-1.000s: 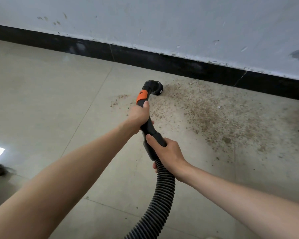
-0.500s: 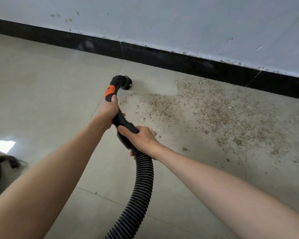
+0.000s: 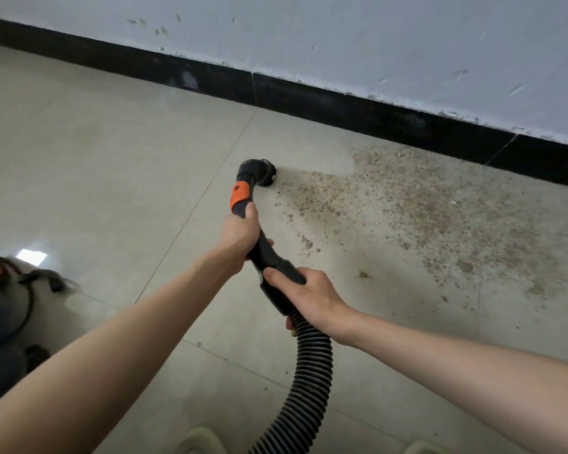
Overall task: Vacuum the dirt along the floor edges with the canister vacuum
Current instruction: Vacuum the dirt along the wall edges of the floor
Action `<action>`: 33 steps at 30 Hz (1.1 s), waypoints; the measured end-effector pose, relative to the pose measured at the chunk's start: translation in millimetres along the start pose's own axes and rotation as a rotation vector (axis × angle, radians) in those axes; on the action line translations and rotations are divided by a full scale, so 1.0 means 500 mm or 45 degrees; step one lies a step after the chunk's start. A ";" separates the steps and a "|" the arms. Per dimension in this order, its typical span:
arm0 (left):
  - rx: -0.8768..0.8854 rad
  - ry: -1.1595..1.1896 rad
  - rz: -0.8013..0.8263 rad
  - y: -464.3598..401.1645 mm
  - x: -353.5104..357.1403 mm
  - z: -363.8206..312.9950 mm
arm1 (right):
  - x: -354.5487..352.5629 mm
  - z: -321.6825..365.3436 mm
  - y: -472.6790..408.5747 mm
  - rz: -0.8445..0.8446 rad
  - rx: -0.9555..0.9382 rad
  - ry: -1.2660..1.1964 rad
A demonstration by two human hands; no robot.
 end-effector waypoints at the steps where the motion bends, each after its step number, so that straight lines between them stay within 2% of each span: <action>1: 0.011 -0.011 0.035 0.003 0.015 -0.011 | -0.011 0.002 0.005 -0.020 0.010 -0.025; 7: 0.044 -0.042 0.207 0.019 0.104 -0.053 | -0.070 -0.001 0.027 -0.137 0.047 -0.131; 16: 0.083 -0.132 0.329 0.032 0.222 -0.059 | -0.151 -0.044 0.050 -0.337 0.040 -0.230; 20: 0.080 -0.134 0.357 0.035 0.236 -0.062 | -0.154 -0.052 0.053 -0.356 0.066 -0.236; 26: 0.106 -0.119 0.170 0.000 0.169 -0.076 | -0.120 -0.016 -0.006 -0.214 -0.012 -0.179; 33: 0.019 -0.034 -0.199 -0.016 0.006 -0.039 | -0.027 0.025 -0.044 0.187 -0.042 -0.075</action>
Point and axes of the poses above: each hand's wrist, its own y-axis away from the middle knuckle, its own x-axis out of the palm, z = x × y, the point moved 5 cm from there along -y, towards the middle knuckle
